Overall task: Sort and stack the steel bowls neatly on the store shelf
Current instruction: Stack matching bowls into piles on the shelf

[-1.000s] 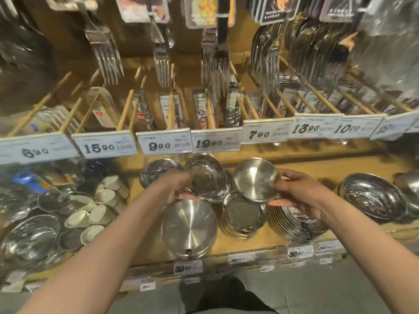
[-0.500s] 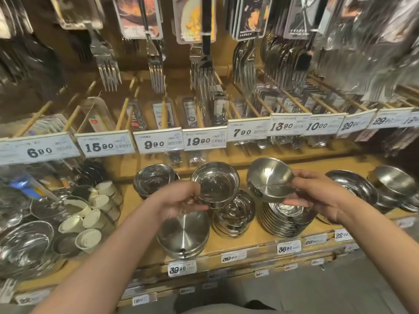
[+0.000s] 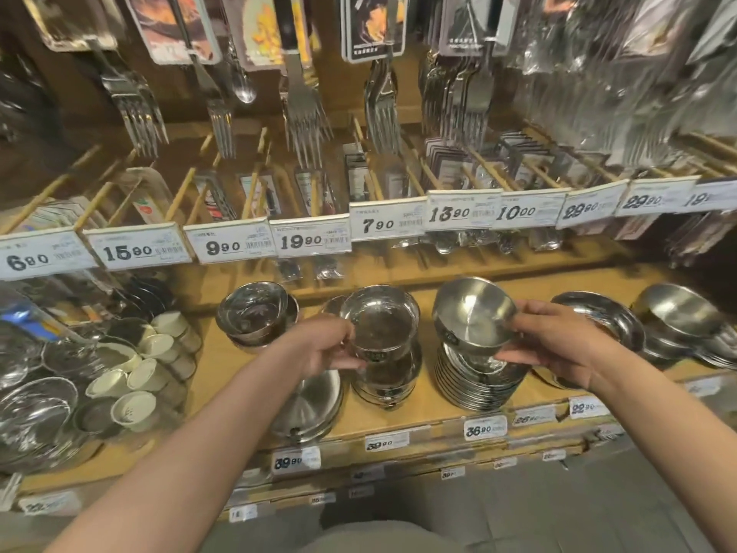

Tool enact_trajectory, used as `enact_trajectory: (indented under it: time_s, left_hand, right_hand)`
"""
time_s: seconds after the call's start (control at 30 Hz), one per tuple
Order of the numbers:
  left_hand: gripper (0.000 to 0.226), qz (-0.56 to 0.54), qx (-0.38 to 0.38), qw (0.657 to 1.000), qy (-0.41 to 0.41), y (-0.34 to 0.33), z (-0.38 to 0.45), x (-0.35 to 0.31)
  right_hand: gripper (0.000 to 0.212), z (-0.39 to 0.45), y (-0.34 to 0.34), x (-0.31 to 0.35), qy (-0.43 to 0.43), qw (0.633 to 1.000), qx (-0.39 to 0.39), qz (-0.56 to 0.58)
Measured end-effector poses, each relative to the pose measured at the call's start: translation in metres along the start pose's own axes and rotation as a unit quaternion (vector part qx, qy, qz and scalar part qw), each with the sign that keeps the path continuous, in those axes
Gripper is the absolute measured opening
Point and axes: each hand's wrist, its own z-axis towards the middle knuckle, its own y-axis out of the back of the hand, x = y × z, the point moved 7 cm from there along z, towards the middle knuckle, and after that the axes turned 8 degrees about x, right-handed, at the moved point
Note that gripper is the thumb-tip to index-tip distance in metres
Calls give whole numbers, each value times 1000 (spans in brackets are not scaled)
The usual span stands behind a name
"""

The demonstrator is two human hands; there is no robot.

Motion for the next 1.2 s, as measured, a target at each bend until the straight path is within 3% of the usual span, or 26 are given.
enact_trajectory:
  time_s: [0.23, 0.37, 0.5, 0.7, 0.83, 0.9, 1.03, 1.13, 1.2]
  left_hand:
    - [24, -29, -60, 998, 16, -20, 7, 18]
    - [13, -63, -79, 995, 8, -34, 5, 23]
    - [23, -95, -119, 988, -13, -42, 4, 33]
    - [22, -77, -177, 981, -6, -44, -8, 44]
    - [6, -66, -202, 977, -5, -45, -16, 44]
    - [16, -73, -221, 972, -15, -46, -19, 42]
    - [38, 3, -302, 953, -7, -40, -32, 38]
    - [55, 106, -378, 920, -12, -38, -47, 23]
    - [55, 167, -411, 895, -46, -52, -58, 3]
  right_hand:
    - [30, 9, 12, -3, -13, 999, 36, -17]
    - [30, 13, 22, 0, -8, 999, 47, -20]
    - [35, 17, 32, 2, -7, 998, 61, -32]
    - [37, 21, 43, 1, -20, 995, 89, -47]
    - [38, 20, 50, 1, -31, 992, 110, -49]
    - [39, 20, 56, 3, -30, 991, 118, -52]
    - [36, 18, 71, 10, -20, 990, 126, -64]
    - [35, 13, 84, 17, -8, 990, 120, -69]
    - [34, 9, 94, 22, -1, 992, 108, -71]
